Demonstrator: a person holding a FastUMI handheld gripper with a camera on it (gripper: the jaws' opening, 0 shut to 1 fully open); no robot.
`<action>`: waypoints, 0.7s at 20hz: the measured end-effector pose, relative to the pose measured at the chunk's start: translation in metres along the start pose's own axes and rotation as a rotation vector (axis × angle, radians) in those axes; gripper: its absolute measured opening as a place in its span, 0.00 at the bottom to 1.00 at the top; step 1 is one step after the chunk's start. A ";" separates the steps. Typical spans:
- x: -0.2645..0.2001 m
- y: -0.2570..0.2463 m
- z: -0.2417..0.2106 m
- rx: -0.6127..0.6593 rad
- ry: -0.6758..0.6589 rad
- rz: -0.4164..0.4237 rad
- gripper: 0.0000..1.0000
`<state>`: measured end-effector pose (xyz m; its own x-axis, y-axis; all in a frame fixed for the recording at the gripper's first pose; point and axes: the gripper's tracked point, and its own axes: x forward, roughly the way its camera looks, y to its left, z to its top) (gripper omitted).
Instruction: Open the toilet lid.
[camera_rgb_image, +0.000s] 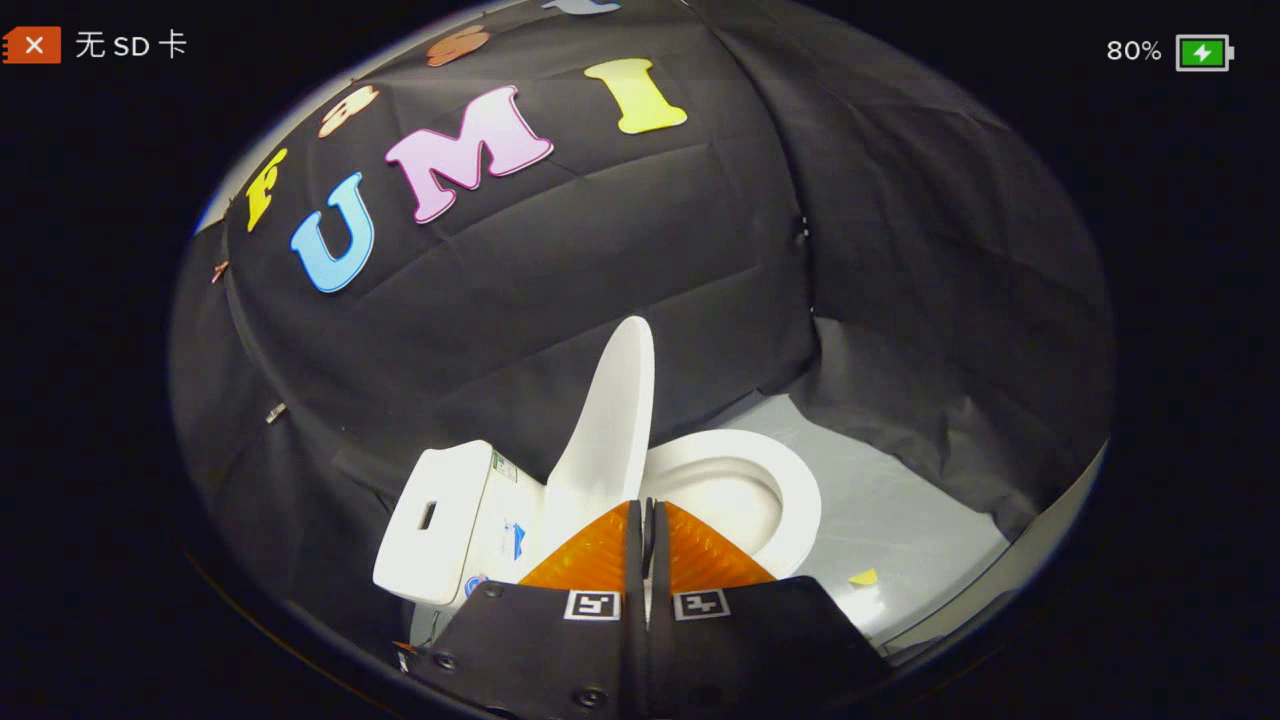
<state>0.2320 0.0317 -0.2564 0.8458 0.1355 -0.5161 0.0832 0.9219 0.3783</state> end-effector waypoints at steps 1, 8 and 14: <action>-0.003 0.007 -0.001 -0.007 -0.008 -0.008 0.05; -0.015 0.055 0.003 -0.081 -0.050 -0.039 0.05; -0.029 0.107 0.003 -0.188 -0.108 -0.035 0.05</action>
<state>0.2183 0.1256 -0.1984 0.8965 0.0715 -0.4373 0.0228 0.9782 0.2066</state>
